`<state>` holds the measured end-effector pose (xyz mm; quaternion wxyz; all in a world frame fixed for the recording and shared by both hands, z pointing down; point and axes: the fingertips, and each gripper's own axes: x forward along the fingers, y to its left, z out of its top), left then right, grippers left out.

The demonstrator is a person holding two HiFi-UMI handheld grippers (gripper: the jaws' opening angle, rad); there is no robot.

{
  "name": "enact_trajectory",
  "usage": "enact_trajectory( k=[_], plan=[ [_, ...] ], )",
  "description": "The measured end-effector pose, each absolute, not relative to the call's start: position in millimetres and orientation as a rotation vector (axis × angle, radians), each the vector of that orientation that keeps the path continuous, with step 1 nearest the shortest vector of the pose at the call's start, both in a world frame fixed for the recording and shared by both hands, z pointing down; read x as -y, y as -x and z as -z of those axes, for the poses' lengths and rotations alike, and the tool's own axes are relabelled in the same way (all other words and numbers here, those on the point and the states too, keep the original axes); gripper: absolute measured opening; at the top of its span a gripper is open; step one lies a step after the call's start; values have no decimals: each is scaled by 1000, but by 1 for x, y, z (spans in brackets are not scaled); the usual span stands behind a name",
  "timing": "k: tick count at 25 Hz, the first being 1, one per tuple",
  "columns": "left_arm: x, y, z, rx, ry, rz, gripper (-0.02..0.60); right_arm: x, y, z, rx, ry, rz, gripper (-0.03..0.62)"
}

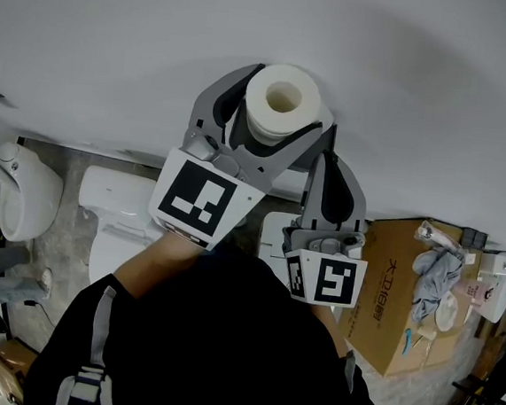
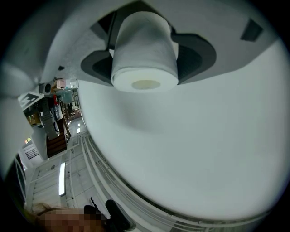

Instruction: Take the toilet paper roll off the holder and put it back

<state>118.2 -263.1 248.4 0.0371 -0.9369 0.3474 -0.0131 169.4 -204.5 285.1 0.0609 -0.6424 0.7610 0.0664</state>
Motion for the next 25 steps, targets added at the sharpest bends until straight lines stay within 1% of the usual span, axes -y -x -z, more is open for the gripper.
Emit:
enact_trajectory(
  k=[12, 25],
  plan=[
    [267, -70, -239, -1202, 2809, 27, 396, 213, -137, -281, -2378, 1854, -220, 23],
    [273, 1, -242, -1378, 2682, 49, 396, 218, -99, -278, -2443, 1761, -220, 23]
  ],
)
